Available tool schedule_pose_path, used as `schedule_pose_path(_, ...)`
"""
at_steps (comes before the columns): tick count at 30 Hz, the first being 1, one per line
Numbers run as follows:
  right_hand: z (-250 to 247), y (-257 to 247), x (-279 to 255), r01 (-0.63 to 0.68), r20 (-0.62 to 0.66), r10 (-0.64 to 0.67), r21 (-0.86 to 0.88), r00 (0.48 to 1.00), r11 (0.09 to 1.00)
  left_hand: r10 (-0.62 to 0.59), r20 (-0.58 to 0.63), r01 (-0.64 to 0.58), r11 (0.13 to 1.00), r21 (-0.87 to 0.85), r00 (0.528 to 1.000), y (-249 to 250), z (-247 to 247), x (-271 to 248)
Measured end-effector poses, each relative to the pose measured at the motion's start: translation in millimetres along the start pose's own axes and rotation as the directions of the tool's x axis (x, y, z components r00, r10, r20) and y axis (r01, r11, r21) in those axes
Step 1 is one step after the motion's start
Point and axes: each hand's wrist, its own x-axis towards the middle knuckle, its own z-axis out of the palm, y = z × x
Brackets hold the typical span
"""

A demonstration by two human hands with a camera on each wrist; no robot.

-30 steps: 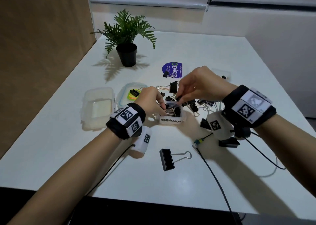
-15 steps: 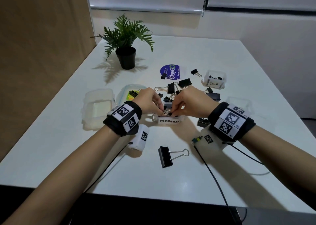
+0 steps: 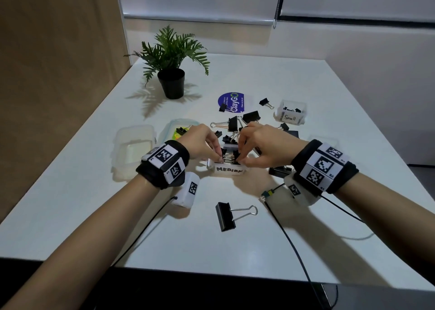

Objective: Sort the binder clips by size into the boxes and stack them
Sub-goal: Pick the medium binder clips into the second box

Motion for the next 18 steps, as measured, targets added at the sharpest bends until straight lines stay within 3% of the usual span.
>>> schedule_pose_path(4,-1.9,-3.5,-3.7,-0.082,-0.103,0.095,0.124,0.990,0.989,0.031,-0.086,-0.035,0.999,-0.041,0.996,-3.2,-4.2,1.2)
schedule_pose_path(9,6.6,-12.0,-1.2,-0.205,-0.022,0.208,0.102,0.978,0.973,-0.029,-0.144,0.029,1.000,-0.007,0.989,-6.8,-1.5,2.8)
schedule_pose_path(18,18.5,-16.1,3.2,-0.261,-0.074,0.273,0.140,0.959,0.955,-0.101,-0.119,0.086,0.989,-0.120,0.988,-1.8,3.1,3.4)
